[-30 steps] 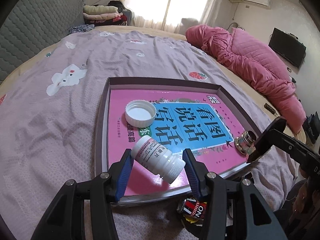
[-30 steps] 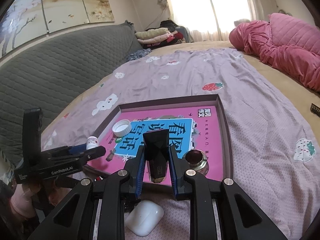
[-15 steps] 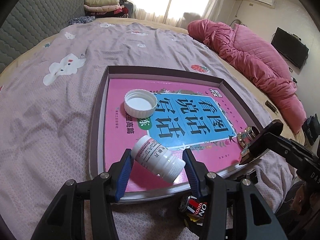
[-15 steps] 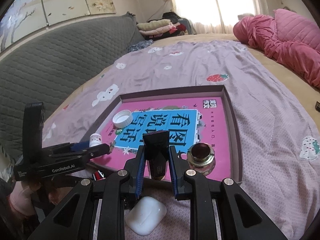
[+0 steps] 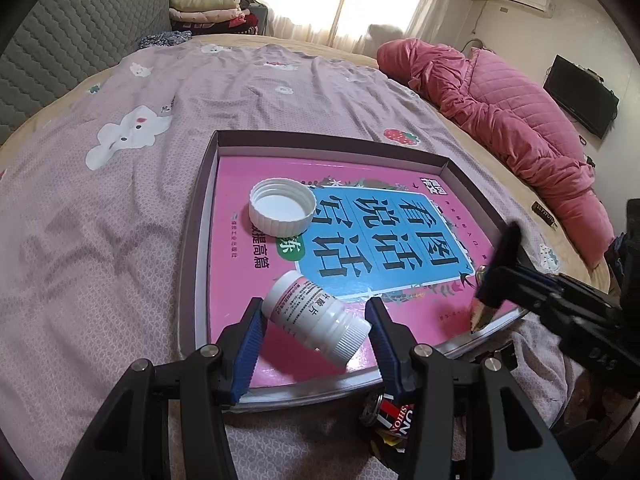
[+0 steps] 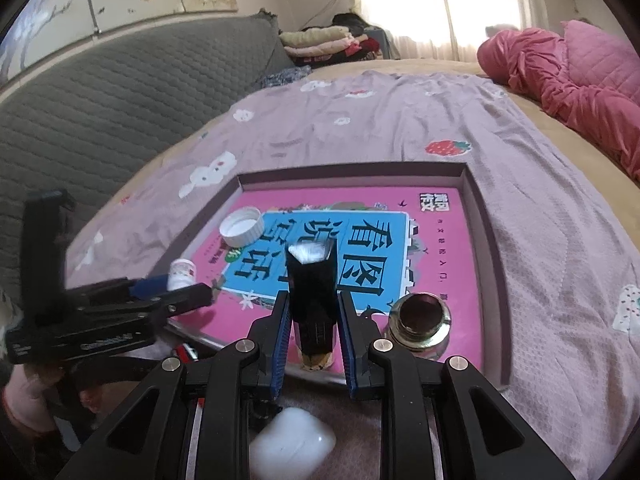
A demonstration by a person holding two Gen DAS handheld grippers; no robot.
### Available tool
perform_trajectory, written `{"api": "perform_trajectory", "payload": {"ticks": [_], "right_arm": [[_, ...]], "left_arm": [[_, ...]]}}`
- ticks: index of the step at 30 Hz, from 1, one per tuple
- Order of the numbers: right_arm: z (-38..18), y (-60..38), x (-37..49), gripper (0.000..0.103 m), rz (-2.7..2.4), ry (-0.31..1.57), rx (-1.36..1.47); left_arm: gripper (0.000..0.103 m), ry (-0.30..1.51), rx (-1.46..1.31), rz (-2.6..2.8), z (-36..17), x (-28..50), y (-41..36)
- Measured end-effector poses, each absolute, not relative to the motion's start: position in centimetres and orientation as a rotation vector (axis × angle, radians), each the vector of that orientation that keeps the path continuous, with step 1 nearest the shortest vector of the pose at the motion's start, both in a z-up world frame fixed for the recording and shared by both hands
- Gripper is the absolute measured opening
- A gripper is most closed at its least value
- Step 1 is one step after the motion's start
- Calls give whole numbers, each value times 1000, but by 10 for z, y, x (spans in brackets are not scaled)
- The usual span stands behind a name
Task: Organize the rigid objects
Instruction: 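Lower the pill bottle with the left tool while the right tool lowers the tube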
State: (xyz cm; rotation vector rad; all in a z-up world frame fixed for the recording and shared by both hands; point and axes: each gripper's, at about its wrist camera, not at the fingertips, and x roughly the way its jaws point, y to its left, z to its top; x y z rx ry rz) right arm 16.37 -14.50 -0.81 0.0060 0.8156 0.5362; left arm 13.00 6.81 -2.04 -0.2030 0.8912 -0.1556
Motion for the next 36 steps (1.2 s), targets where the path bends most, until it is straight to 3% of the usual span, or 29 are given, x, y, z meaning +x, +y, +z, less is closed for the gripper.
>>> {"api": "perform_trajectory", "payload": {"ticks": [36], "right_arm": [[-23, -144, 175, 24, 489, 863, -3]], "left_arm": [[51, 924, -62, -109, -29, 140, 55]]}}
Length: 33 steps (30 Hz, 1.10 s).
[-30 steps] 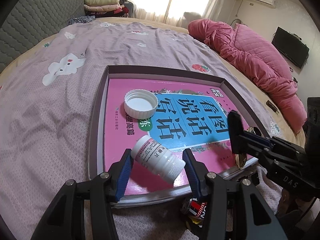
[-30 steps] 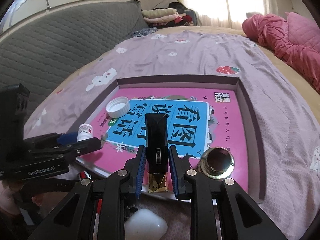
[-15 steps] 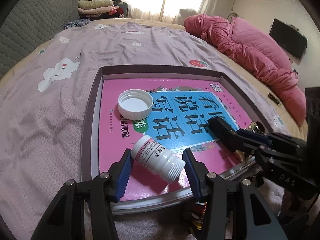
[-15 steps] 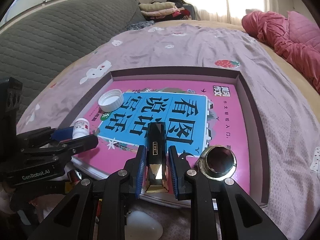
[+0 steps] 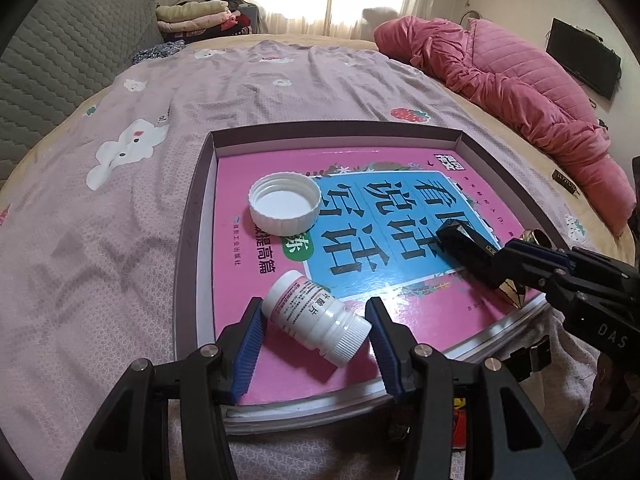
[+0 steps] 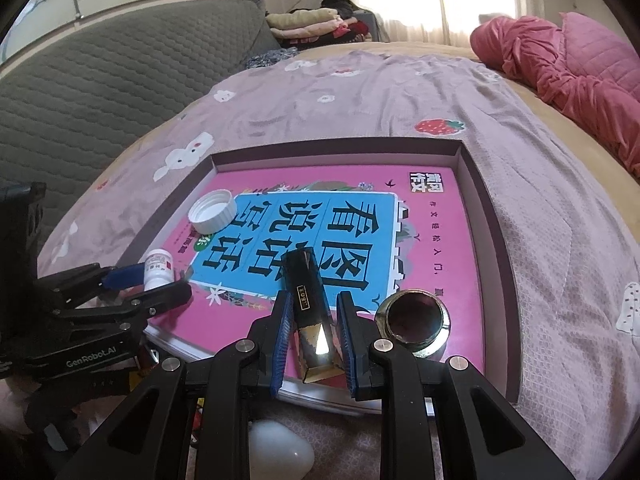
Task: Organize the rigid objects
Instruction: 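Lower the pill bottle with the left tool while the right tool lowers the tube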
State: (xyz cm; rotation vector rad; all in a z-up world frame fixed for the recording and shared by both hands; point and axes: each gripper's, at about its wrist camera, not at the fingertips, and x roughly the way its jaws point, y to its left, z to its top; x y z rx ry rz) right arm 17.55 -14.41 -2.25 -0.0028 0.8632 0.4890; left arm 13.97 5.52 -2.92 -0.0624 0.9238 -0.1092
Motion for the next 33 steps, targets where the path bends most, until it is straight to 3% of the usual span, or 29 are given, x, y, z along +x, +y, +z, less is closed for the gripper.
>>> {"api": "perform_trajectory", "payload": {"ticks": [33], "right_arm": [[-12, -158, 170, 28, 502, 841, 86]], "left_arm": [[51, 927, -63, -91, -28, 138, 57]]}}
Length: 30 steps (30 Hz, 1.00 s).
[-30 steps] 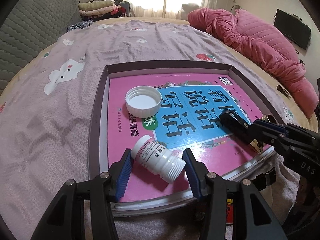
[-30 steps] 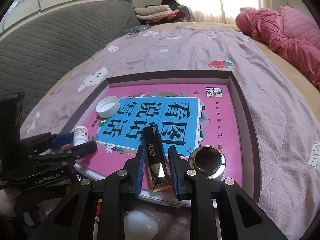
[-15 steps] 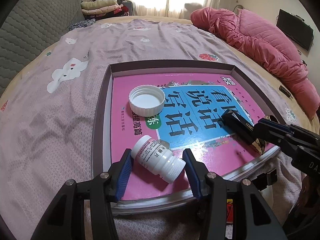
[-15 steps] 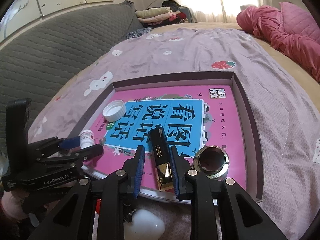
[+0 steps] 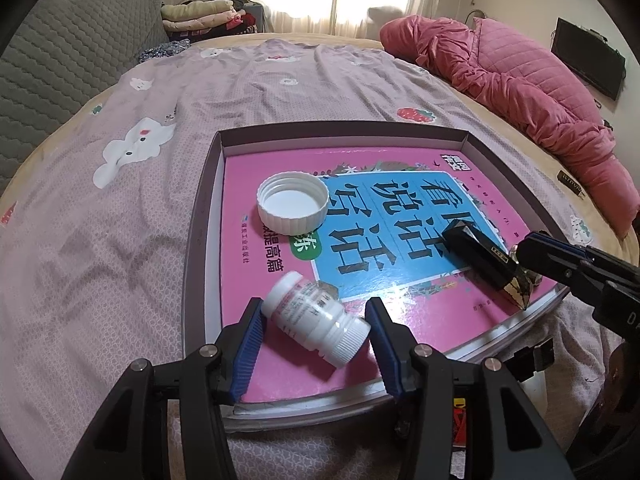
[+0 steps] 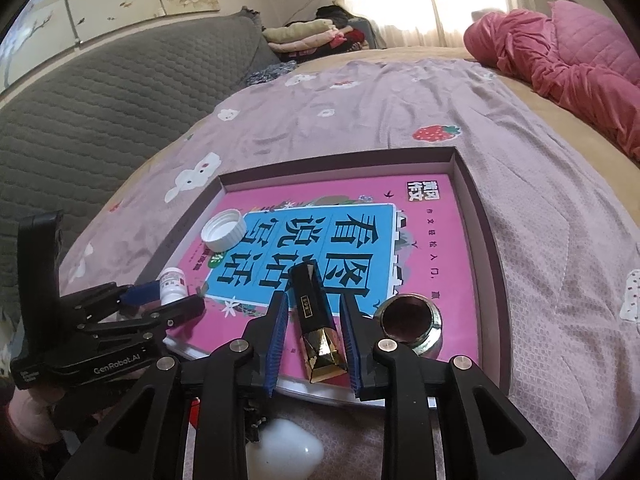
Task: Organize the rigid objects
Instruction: 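Lower the pill bottle with the left tool while the right tool lowers the tube, then open both tools and withdraw them from the box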
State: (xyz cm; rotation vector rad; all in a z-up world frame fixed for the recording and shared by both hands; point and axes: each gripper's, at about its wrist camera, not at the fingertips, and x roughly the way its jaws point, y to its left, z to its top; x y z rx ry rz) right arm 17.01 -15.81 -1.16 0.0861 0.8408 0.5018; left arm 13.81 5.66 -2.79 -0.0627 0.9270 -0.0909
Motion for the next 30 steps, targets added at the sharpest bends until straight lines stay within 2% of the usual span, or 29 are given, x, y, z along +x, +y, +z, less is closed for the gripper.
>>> {"api": "perform_trajectory", "payload": {"ticks": [4, 30], "right_arm": [[-10, -163, 169, 34, 499, 827, 103], [0, -173, 164, 43, 474, 788, 128]], "left_arm": [[51, 924, -77, -98, -27, 139, 58], [51, 849, -219, -142, -10, 133, 77]]}}
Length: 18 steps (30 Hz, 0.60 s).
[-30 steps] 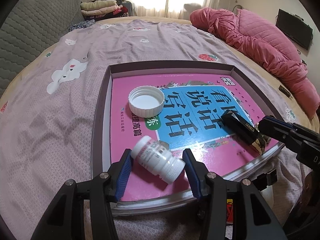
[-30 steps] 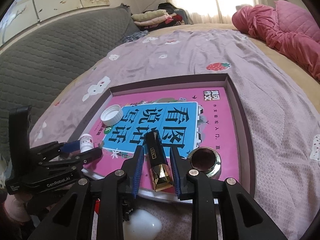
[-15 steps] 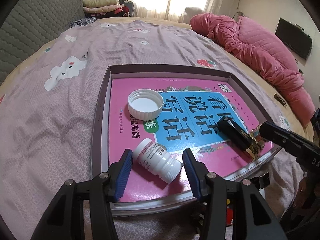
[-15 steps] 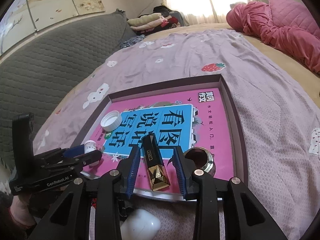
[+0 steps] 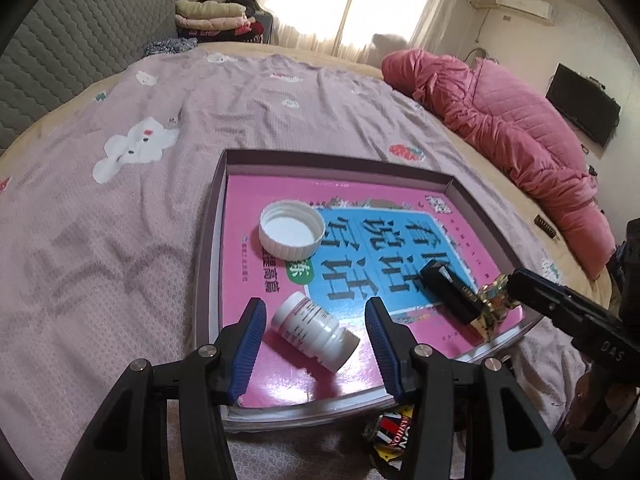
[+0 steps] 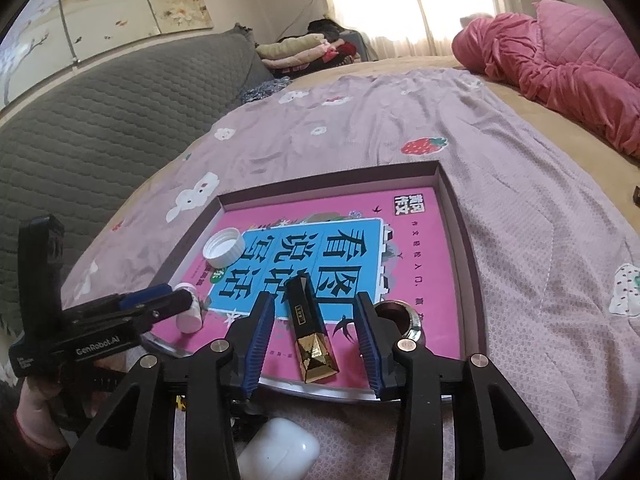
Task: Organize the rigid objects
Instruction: 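Open both tools and withdraw them from the box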
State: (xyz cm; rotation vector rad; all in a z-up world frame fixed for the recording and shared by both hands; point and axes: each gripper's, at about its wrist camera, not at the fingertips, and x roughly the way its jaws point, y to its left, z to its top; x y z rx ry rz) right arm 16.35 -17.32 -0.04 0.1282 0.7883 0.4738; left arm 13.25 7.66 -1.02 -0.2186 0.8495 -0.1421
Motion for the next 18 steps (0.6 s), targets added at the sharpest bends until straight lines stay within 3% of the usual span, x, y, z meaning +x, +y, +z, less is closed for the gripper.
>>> {"api": "perform_trajectory", "payload": {"ticks": [18], "right_arm": [[7, -176, 157, 48, 452, 760, 111]], "left_arm": [[51, 737, -290, -97, 13, 118, 102]]}}
